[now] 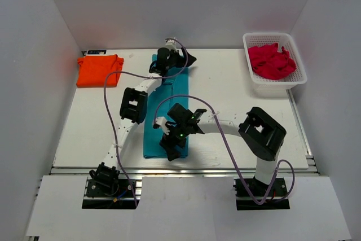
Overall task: Fold and stack the t-shirts
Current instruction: Rotate the tshirt 90 degrees, then grab the bottom of the folded rectangular tshirt with both arms
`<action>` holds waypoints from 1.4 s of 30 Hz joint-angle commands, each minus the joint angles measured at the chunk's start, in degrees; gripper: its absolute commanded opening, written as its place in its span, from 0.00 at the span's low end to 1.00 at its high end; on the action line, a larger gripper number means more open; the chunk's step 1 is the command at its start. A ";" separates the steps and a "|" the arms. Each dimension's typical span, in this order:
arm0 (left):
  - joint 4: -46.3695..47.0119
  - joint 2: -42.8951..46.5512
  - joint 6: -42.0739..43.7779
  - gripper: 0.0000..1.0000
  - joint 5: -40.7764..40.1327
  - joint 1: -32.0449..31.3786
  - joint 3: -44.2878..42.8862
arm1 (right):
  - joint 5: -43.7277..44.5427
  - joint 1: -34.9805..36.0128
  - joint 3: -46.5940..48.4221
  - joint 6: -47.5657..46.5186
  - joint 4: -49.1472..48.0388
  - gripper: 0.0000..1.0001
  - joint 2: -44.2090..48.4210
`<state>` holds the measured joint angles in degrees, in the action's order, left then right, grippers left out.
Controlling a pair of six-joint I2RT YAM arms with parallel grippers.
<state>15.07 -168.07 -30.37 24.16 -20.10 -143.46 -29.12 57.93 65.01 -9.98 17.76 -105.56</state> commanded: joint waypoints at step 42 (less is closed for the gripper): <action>-50.93 113.75 -3.29 0.99 -5.79 -0.90 117.87 | 14.71 -1.42 -17.64 28.87 -7.04 0.77 13.72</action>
<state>-36.29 -55.09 -32.18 14.66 -20.29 -28.62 -12.34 56.58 48.45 16.12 13.50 -90.94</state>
